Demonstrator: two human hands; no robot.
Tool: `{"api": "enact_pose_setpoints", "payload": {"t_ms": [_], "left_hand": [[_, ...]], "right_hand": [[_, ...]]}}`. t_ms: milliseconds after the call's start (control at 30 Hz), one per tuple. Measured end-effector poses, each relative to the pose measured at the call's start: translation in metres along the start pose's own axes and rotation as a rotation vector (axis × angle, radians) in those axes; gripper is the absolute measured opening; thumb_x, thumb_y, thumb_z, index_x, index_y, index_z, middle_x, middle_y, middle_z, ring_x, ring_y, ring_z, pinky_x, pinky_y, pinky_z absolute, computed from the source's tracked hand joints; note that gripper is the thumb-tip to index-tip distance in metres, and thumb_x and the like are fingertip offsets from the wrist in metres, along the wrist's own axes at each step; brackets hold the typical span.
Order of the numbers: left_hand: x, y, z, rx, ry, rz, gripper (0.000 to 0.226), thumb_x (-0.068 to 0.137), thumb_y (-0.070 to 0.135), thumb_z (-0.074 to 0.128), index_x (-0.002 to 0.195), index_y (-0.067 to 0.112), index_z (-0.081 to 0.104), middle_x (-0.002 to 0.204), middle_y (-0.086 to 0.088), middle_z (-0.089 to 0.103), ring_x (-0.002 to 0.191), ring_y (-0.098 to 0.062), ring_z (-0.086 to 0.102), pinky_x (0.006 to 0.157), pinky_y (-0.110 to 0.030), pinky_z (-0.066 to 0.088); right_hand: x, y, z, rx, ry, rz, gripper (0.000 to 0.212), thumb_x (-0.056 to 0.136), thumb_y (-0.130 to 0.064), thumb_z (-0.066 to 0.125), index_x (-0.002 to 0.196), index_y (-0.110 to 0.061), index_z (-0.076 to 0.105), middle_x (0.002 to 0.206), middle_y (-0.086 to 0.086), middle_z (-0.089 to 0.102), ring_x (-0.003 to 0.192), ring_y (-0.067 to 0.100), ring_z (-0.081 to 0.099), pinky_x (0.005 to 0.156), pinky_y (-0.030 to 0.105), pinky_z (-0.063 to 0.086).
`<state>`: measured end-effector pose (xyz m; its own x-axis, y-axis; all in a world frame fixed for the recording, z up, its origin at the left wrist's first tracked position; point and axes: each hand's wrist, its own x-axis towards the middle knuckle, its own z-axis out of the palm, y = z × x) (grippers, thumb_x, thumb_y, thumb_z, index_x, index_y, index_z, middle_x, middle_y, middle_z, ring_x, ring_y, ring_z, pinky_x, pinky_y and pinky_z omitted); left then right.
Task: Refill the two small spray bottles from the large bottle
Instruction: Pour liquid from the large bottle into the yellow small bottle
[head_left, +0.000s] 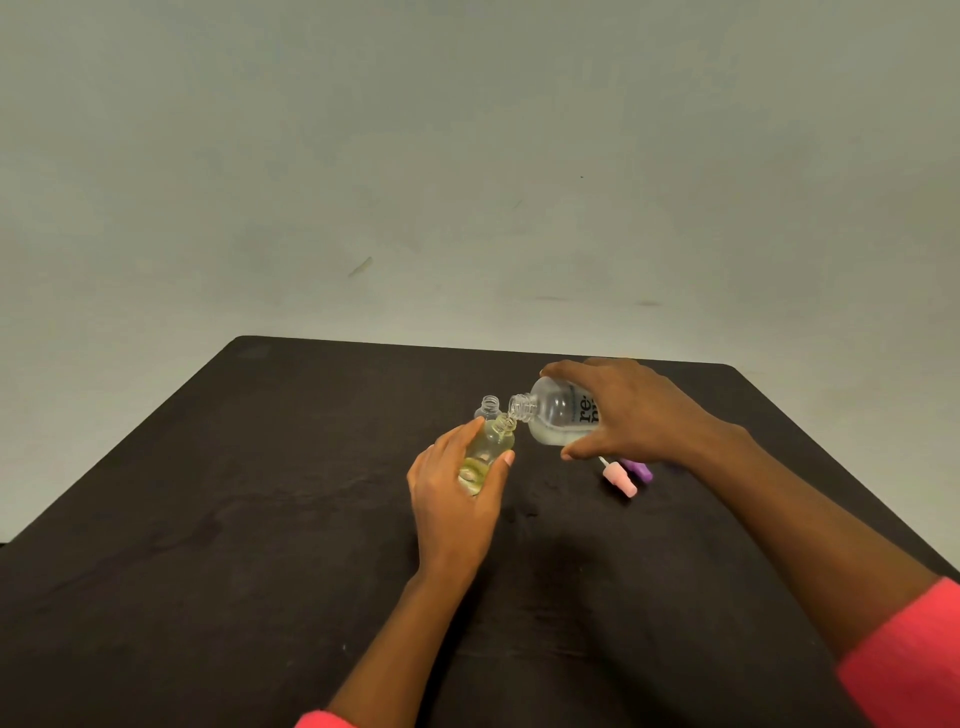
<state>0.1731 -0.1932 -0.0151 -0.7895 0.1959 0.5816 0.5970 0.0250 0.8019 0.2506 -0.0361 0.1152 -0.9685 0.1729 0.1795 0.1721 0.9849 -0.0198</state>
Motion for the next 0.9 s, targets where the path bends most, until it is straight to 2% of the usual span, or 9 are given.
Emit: {"api": "enact_pose_setpoints", "payload": {"t_ms": [900], "left_hand": [[-0.0002,-0.0012,0.0007,-0.007,-0.012,-0.005,0.046,0.079,0.046,0.062,0.116,0.019,0.065,0.110,0.008,0.067,0.101,-0.010,0.063,0.090,-0.049,0.050]], "right_hand": [[0.0014,0.0007,-0.0007,-0.002,-0.004,-0.010,0.082,0.064,-0.049,0.077,0.134,-0.035,0.038,0.119,-0.007,0.057,0.103,0.015,0.053,0.081,0.035,0.049]]}}
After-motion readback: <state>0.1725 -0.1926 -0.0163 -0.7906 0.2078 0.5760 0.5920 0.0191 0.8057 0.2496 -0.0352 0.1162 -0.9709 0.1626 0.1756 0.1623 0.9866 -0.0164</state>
